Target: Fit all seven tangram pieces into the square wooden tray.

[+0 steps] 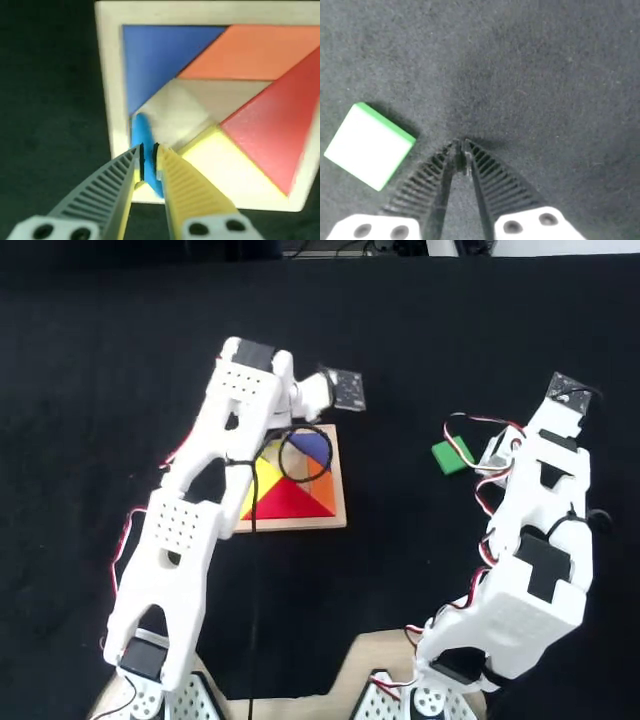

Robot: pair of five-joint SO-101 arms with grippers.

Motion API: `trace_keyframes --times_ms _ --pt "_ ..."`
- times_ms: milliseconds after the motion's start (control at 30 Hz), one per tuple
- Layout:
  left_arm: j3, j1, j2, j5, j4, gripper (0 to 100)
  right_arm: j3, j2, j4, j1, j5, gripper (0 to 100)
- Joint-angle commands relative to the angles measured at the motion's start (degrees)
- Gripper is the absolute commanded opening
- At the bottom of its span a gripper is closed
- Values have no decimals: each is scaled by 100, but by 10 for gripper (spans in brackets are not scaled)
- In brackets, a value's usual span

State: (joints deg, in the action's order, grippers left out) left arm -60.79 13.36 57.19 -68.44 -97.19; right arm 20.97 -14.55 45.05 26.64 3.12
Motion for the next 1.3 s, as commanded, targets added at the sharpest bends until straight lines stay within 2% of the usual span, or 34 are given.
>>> trace_keyframes --times_ms 0,300,433,567,833,1133,1267 --pt "-541 -251 -123 53 -26 63 -286 22 35 -193 -62 11" --pt "-822 -286 -123 79 -123 63 -286 22 35 -193 -62 11" --pt "-1059 92 -308 774 -378 70 -286 22 35 -202 -62 11" --pt "-1007 321 -422 1433 -369 213 -286 22 35 -211 -62 11" --pt "-277 444 -264 1521 -343 158 -277 22 44 -211 -62 11" --pt "-356 -66 -246 1591 -114 151 -277 31 44 -220 -62 11" --pt "-295 -75 -79 2110 149 151 -277 31 44 -220 -62 11"
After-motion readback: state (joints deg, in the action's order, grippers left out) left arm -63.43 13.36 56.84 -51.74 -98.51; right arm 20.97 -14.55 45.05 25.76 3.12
